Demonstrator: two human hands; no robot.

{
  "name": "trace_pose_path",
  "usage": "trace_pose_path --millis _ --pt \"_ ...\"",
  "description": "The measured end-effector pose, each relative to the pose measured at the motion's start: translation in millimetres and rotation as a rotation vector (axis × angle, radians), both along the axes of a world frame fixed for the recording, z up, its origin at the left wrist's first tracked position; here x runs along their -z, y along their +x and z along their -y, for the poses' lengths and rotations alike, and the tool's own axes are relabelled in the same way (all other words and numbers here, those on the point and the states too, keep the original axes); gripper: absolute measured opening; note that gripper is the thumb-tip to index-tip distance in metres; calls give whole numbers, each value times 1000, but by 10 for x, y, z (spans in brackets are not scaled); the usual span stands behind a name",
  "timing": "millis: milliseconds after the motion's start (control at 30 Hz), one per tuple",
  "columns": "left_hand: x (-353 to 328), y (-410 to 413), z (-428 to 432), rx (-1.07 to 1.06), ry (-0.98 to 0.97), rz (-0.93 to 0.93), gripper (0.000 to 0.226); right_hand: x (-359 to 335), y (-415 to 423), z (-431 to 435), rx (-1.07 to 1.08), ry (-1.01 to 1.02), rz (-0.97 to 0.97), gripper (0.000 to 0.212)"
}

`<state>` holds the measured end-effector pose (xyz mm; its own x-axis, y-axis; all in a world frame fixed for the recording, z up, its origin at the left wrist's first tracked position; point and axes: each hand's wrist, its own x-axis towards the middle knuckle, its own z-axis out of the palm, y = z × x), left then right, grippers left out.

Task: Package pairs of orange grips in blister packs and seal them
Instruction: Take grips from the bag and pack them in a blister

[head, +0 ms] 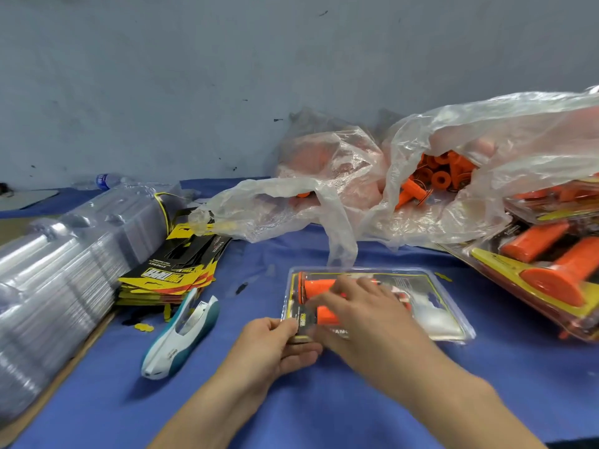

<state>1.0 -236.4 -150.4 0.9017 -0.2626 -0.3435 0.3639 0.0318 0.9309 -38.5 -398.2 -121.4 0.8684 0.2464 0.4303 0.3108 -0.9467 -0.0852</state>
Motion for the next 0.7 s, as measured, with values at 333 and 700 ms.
trace_pose_path --millis 333,700 --pt "-29 -9 -91 51 240 130 17 410 -172 65 -28 -186 148 29" --pt "-50 219 -523 148 452 233 27 516 -274 492 60 -187 281 32"
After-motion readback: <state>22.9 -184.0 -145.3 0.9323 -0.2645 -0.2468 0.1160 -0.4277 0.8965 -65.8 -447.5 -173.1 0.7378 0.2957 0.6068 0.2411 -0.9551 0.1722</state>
